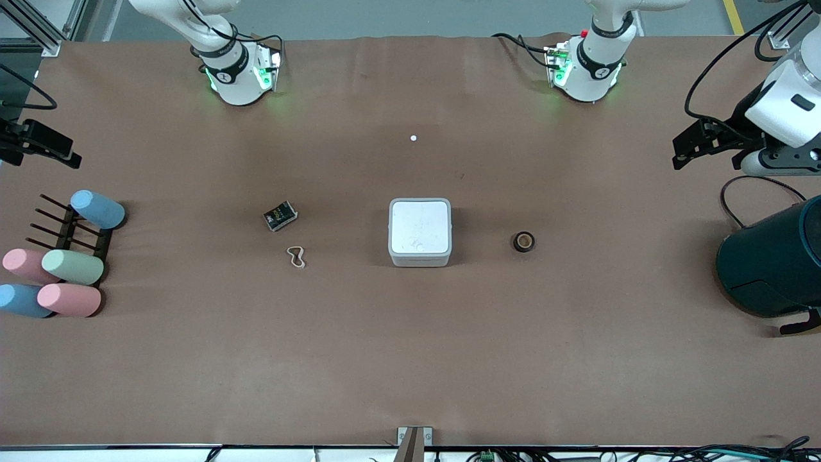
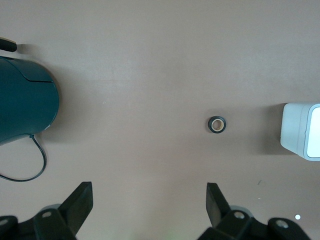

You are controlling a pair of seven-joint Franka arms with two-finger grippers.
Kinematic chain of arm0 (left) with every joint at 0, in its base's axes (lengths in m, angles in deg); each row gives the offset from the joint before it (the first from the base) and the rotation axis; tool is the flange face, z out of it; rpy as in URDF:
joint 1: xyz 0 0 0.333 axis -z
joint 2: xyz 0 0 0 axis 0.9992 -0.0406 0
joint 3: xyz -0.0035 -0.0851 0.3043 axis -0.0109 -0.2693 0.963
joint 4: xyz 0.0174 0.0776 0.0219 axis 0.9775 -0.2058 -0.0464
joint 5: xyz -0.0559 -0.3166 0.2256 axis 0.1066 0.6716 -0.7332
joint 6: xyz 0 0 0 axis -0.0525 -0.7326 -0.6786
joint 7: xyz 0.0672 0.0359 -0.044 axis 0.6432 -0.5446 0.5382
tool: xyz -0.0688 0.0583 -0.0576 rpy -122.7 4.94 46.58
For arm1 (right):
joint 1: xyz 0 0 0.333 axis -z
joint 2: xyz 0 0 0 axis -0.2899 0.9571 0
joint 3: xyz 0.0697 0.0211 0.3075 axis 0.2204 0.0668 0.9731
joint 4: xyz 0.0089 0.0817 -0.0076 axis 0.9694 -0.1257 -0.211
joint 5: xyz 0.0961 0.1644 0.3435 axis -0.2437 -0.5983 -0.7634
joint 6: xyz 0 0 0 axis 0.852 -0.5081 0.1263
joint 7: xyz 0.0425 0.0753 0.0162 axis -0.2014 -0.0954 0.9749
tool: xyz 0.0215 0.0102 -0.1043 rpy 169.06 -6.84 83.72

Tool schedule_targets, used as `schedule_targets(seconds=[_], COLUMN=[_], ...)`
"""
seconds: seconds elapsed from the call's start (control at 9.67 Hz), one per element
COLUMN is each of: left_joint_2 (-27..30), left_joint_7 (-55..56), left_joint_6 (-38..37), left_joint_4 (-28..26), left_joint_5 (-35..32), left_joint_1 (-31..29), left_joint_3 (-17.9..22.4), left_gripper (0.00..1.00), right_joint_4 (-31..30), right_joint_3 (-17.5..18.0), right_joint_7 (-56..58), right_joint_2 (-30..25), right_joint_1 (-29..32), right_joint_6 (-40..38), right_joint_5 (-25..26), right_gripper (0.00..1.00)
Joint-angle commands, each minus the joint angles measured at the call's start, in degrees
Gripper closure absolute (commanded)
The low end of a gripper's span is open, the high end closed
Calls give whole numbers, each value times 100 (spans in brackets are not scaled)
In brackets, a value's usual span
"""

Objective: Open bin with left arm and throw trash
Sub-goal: 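Reach the left gripper to the bin lid while the right gripper reaches the packet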

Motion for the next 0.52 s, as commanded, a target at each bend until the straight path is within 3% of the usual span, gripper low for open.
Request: schedule_targets(seconds=[0.0,0.21,0.41], left_joint_2=[-73,-91,-335], left_joint_7=[20,152,101], left_joint_6=[-14,-23,-321], left_joint_4=[134,108,116], left_joint_5=[-107,-54,-107], left_joint_1=[25,113,498], left_joint_3=[10,-43,-699], left_gripper=[0,0,1], right_joint_4=[-5,-766,-1758], right_joint_3=[47,56,56], right_joint_7=[-112,-147,-593], right_joint_2=[26,8,35], right_joint_1=[-10,-124,-334], right_joint_6=[7,706,1846], right_joint_5=[28,11,-85], right_gripper=[0,0,0])
